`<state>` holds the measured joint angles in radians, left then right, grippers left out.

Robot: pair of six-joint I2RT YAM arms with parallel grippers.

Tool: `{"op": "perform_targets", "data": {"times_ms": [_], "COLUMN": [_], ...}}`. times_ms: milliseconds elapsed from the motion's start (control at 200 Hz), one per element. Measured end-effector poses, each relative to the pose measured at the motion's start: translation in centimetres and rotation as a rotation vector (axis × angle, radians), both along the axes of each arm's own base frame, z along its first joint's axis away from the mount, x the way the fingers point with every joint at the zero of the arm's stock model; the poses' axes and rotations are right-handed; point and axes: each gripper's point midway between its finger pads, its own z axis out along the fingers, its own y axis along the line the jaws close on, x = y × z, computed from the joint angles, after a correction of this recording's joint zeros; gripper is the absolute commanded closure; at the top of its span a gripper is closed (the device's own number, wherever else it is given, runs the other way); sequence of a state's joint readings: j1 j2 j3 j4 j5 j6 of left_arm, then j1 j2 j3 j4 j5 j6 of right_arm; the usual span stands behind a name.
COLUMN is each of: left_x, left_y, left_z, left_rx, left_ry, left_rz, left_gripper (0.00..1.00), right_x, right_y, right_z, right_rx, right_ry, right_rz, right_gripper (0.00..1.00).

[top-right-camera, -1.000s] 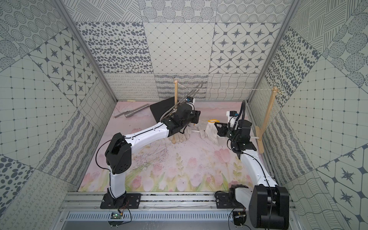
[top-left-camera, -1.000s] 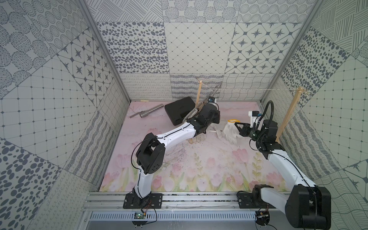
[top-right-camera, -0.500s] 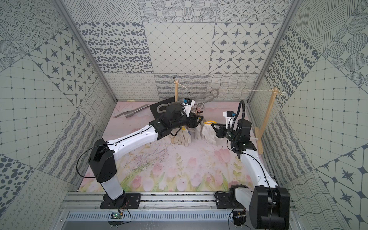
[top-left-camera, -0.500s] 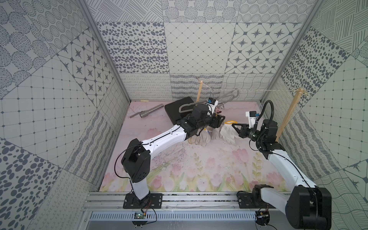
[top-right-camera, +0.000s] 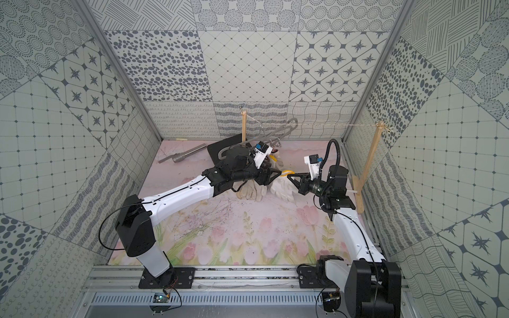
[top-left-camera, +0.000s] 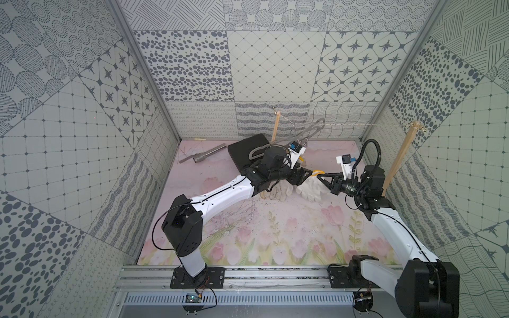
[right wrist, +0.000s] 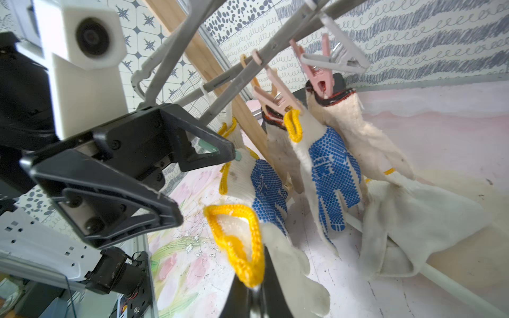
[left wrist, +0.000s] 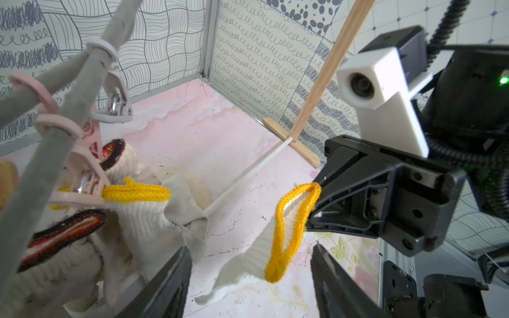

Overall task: Clip the gloves onto a hanger to dry
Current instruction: Adjust the glove.

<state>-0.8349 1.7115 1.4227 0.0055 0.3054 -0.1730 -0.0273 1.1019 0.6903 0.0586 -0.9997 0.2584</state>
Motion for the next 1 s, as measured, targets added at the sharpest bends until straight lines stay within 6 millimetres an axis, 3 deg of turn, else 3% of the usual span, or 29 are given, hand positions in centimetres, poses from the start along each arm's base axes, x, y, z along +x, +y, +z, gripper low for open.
{"op": "perform_targets", "data": {"times_ms": [250, 665, 776, 901, 941, 976, 1001], "left_x": [-0.7, -2.6, -2.7, -2.7, -2.6, -2.5, -2.5], "left_y": [-0.5, -1.2, -1.2, -1.2, -1.1, -1.1, -1.1], "left_z": [-1.1, -1.3, -1.3, -1.2, -1.3, -1.3, -1.2], "left_rx": [0.021, 0.010, 0.012, 0.015, 0.017, 0.018, 0.019], "left_ry": [-0.017, -0.026, -0.035, -0.046, -0.049, -0.052, -0.056], "left_rz": [-0.068, -0.200, -0.206, -0.209, -0.208, -0.207, -0.208], "left_gripper": [0.34, 0.42, 0.56, 0.93, 1.00, 1.00, 1.00], "right_x": [-0.7, 0.7, 0.8, 0.8, 0.8, 0.8, 0.9], "right_y": [0.7, 1.4, 1.9, 2.1, 2.1, 2.1, 2.1], "right_z": [0.3, 2.2, 1.6, 1.2, 1.2, 1.1, 1.1], "right_rx": [0.016, 0.026, 0.026, 0.026, 0.026, 0.026, 0.027], "right_ry": [0.008, -0.011, 0.010, 0.024, 0.024, 0.024, 0.026], "right_rz": [0.054, 0.096, 0.113, 0.119, 0.119, 0.119, 0.118], "right_gripper": [0.96, 0.97, 0.97, 0.93, 0.89, 0.82, 0.71]}}
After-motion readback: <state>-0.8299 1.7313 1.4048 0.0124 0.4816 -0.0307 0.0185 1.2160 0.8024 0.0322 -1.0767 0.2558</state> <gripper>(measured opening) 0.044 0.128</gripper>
